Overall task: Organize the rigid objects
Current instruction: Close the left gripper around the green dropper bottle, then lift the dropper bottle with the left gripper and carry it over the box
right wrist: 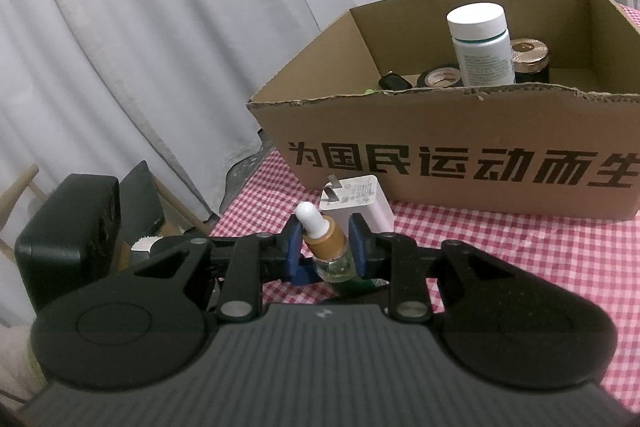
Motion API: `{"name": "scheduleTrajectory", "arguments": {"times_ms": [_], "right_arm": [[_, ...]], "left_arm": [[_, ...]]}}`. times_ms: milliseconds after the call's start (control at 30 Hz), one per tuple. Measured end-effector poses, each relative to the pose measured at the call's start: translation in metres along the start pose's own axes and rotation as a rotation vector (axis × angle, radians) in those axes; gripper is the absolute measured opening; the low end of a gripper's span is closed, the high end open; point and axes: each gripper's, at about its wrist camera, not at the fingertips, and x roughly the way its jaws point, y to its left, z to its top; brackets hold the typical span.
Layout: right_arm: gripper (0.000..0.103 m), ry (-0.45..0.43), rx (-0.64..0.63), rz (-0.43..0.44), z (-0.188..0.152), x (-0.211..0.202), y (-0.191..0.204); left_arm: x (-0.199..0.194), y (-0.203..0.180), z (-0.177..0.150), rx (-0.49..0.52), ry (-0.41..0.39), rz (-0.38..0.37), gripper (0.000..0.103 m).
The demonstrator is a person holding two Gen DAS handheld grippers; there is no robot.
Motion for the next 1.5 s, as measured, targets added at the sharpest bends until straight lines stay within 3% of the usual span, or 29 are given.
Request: {"name": "scheduleTrajectory", "arguments": {"times_ms": [1067,1500], "right_arm": [[0.023,-0.004,-0.003,0.002,-0.002,-0.002,0.003],[0.022,-0.080,-0.035,0.007,0.007,-0.034,0.019]], "left_arm": [[-0.003,0.000,0.002,-0.003,-0.006,0.005,0.033],[-0.035,-0.015,0.024,0.050,-0.070,0.024,0.033]]}}
